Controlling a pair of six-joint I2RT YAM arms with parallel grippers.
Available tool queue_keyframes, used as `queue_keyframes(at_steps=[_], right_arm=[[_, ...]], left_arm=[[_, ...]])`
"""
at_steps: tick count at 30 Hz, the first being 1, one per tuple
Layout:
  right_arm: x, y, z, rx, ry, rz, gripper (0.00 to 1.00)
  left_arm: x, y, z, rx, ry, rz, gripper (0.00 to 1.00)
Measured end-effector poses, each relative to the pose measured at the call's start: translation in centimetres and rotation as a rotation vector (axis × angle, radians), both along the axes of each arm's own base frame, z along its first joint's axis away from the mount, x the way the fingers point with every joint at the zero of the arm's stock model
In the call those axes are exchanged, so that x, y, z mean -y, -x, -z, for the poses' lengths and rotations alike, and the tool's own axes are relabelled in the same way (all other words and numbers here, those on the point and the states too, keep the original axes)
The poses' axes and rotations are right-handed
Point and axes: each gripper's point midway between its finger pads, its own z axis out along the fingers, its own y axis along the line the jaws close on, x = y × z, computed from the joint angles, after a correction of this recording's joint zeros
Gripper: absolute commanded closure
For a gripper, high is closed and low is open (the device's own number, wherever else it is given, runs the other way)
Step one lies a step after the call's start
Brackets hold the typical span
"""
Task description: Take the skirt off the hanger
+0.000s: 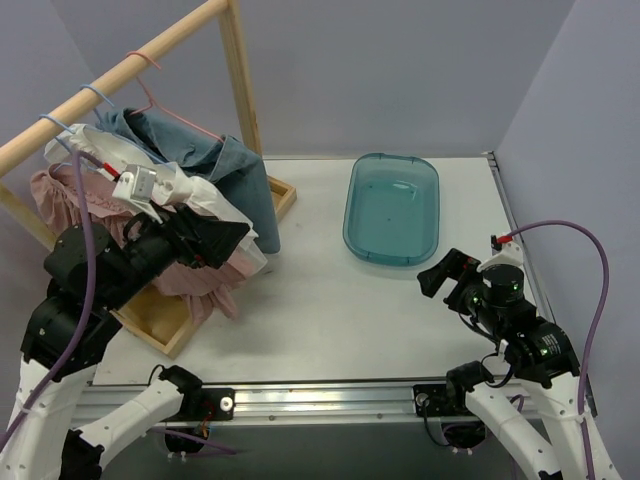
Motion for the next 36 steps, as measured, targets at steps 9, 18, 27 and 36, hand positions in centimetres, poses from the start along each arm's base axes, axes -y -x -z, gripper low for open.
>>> queue_keyframes(at_steps=[9, 18, 27, 36], right_arm=[[0.0, 0.2, -0.5, 0.009, -0.009, 0.002, 0.00], [-1.0, -0.1, -1.6, 0.032, -0.029, -0.055, 0.00], [-3.3, -2.7, -1.0, 0.006, -0.017, -0.155, 0.00], [-4.2, -3.9, -1.5, 0.039, -0.035, -0.184, 0.00]], left_arm=[[2.9, -5.9, -4.2, 0.051, 0.139, -0.046, 0.42], [0.5, -7.9, -4.0, 0.029, 0.069, -0.219, 0.21], [-7.1, 1.9, -10.1, 0.220, 0.114, -0.291, 0.25], [-13.1, 4.6, -6.2, 0.076, 0.055, -0.515, 0.34]])
